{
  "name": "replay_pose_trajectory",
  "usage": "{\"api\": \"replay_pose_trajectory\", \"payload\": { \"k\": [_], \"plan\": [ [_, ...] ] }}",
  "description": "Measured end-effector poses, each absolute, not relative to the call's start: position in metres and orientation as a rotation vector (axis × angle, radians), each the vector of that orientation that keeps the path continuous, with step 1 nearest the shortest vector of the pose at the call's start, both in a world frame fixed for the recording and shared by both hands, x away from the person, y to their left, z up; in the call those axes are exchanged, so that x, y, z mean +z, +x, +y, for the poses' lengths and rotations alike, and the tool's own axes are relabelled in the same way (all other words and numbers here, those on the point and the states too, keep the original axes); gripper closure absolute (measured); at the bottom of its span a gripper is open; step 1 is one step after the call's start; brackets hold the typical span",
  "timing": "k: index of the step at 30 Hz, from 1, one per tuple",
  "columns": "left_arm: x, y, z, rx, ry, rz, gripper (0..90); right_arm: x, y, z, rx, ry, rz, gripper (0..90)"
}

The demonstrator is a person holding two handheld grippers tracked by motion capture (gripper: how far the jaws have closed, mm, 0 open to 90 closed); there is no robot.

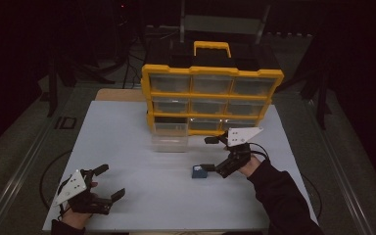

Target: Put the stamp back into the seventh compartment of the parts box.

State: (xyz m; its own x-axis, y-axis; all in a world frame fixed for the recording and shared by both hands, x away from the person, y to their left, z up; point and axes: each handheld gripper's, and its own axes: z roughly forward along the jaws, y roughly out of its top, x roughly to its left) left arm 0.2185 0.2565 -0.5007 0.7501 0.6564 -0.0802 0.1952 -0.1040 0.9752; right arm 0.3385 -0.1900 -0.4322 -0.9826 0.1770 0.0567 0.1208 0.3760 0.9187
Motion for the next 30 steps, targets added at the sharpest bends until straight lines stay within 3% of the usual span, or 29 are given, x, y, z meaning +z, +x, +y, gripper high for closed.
{"api": "replay_pose_trajectory", "payload": {
  "k": [20,30],
  "plan": [
    [-0.501,0.219,0.256,0.434,1.664,0.683,0.0,-0.472,0.347,-0.186,1.667,0.198,2.687,8.2],
    [-0.501,0.219,0.256,0.434,1.667,0.683,0.0,-0.489,0.351,-0.185,1.544,0.144,2.75,15.7]
  ]
}}
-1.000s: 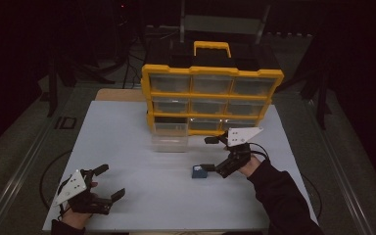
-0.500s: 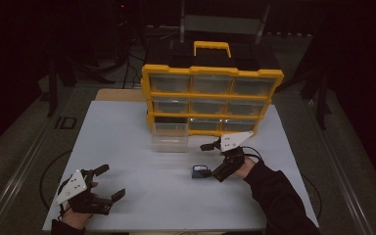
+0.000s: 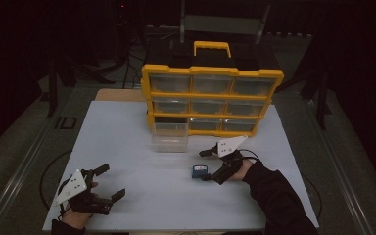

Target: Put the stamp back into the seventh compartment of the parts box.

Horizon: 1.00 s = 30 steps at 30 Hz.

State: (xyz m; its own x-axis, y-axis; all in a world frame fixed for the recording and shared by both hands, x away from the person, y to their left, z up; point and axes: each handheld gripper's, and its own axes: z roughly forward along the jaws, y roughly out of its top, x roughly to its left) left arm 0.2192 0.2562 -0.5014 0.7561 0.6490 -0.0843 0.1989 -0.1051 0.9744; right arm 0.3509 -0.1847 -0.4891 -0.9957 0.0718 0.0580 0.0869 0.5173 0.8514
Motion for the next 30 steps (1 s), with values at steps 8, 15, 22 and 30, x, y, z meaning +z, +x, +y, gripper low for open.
{"api": "replay_pose_trajectory", "payload": {
  "k": [8,15,22,30],
  "plan": [
    [-0.502,0.219,0.256,0.434,1.667,0.684,0.0,-0.501,0.356,-0.184,-1.425,-0.122,-2.763,23.5],
    [-0.501,0.219,0.256,0.433,1.665,0.684,0.0,-0.509,0.36,-0.183,-1.35,-0.109,-2.79,32.6],
    [-0.502,0.219,0.256,0.433,1.67,0.681,0.0,-0.514,0.362,-0.183,-1.291,-0.087,-2.817,40.7],
    [-0.502,0.219,0.256,0.432,1.669,0.681,0.0,-0.518,0.361,-0.182,-1.246,-0.052,-2.854,50.3]
  ]
}}
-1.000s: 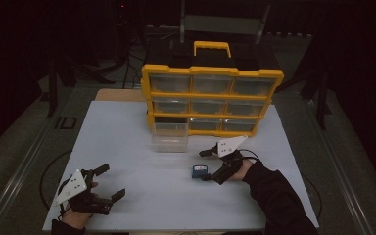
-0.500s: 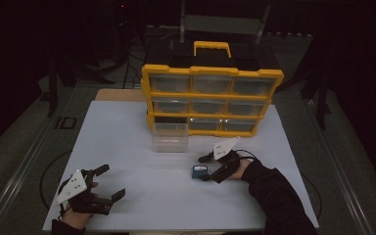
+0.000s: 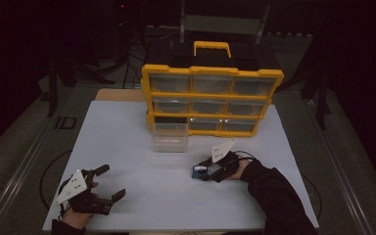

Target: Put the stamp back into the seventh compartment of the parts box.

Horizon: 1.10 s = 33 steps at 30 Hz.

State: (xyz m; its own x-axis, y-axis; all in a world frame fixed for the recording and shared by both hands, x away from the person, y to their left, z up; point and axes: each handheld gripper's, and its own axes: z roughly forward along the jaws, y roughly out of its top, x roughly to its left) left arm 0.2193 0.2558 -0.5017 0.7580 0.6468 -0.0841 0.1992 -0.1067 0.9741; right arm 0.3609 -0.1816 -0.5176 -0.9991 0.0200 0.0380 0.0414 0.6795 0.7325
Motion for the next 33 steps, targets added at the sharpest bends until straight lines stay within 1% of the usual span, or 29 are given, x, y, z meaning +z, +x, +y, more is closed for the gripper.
{"api": "replay_pose_trajectory", "payload": {
  "k": [7,13,19,25,33],
  "plan": [
    [-0.5019,0.2193,0.2556,0.43,1.671,0.681,0.0,-0.5195,0.3614,-0.181,-1.236,-0.037,-2.86,56.4],
    [-0.502,0.2193,0.2555,0.43,1.671,0.682,0.0,-0.5207,0.3621,-0.1804,-1.224,-0.033,-2.865,58.8],
    [-0.5021,0.2194,0.2556,0.429,1.669,0.681,0.0,-0.5231,0.3608,-0.1788,-1.198,-0.003,-2.874,66.9],
    [-0.5021,0.2194,0.2553,0.428,1.671,0.681,0.0,-0.5224,0.3593,-0.1785,-1.19,0.013,-2.89,68.9],
    [-0.5021,0.2195,0.2553,0.427,1.669,0.681,0.0,-0.5175,0.3591,-0.1792,-1.213,0.013,-2.883,69.4]
  ]
}}
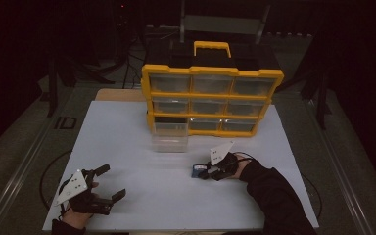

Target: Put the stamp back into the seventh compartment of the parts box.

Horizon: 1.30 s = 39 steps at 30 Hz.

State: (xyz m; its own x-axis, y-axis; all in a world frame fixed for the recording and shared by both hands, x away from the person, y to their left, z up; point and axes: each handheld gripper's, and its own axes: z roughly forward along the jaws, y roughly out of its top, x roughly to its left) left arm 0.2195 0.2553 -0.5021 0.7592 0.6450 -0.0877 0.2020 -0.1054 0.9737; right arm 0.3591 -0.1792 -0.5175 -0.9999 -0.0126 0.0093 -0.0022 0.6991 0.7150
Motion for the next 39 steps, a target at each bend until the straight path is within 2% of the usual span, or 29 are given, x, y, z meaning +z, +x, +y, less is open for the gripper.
{"api": "replay_pose_trajectory", "payload": {
  "k": [20,39],
  "plan": [
    [-0.503,0.22,0.255,0.423,1.673,0.682,0.0,-0.492,0.359,-0.185,-1.175,0.006,-2.875,69.5],
    [-0.503,0.221,0.254,0.42,1.673,0.684,0.0,-0.451,0.364,-0.186,-1.201,-0.031,-2.899,69.4]
  ]
}}
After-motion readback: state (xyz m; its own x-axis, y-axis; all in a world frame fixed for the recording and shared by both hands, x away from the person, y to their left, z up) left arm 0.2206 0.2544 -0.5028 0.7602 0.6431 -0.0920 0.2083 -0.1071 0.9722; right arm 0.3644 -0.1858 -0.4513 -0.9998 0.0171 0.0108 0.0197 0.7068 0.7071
